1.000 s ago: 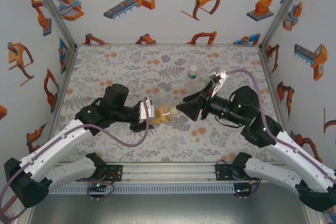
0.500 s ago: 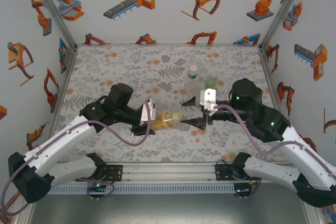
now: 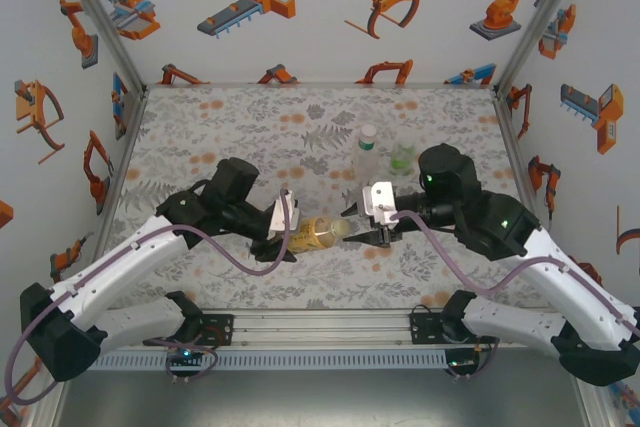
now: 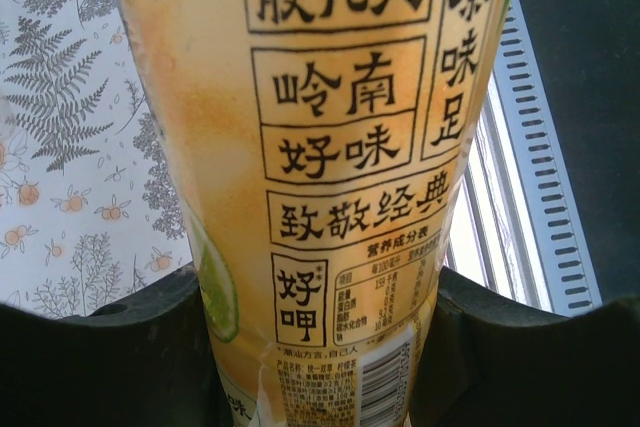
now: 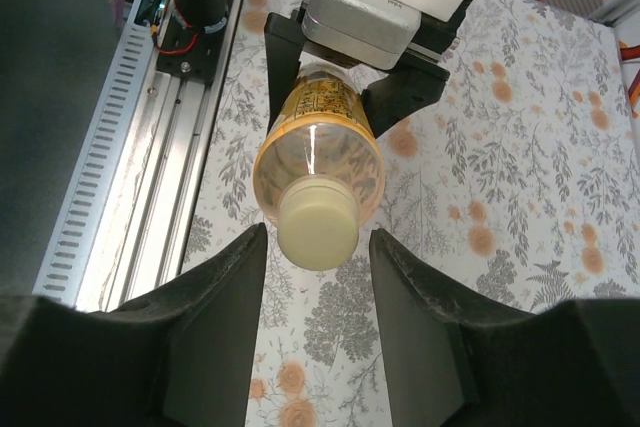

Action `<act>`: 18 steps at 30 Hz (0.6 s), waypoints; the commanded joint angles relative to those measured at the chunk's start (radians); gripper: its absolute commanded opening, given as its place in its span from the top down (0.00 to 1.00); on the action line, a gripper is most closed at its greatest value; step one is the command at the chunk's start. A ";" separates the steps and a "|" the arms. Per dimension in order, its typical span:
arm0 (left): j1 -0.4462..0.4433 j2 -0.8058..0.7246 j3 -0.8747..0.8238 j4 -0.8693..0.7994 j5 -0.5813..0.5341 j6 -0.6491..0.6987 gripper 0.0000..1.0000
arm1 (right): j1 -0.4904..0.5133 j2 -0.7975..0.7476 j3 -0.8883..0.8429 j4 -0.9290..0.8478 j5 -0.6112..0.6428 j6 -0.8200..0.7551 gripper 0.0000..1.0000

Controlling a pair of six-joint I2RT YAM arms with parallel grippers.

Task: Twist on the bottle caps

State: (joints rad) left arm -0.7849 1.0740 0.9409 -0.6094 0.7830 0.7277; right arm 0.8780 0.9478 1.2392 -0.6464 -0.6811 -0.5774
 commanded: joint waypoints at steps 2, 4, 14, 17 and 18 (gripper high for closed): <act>-0.006 0.001 0.033 -0.020 0.039 0.022 1.00 | 0.004 -0.004 0.003 0.027 -0.027 -0.022 0.57; -0.005 0.002 0.034 -0.020 0.039 0.022 1.00 | 0.004 0.001 0.007 0.029 -0.034 -0.021 0.58; -0.005 0.000 0.036 -0.020 0.040 0.022 1.00 | 0.004 0.006 0.000 0.033 -0.031 -0.021 0.68; -0.006 -0.003 0.036 -0.020 0.028 0.022 1.00 | 0.004 0.005 -0.009 0.051 -0.004 0.016 0.78; -0.006 -0.003 0.037 -0.020 0.019 0.021 1.00 | 0.004 0.005 -0.012 0.056 0.006 0.039 0.81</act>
State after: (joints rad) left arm -0.7849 1.0767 0.9428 -0.6182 0.7818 0.7303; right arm 0.8780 0.9543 1.2377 -0.6361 -0.6884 -0.5716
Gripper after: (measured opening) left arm 0.514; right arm 0.338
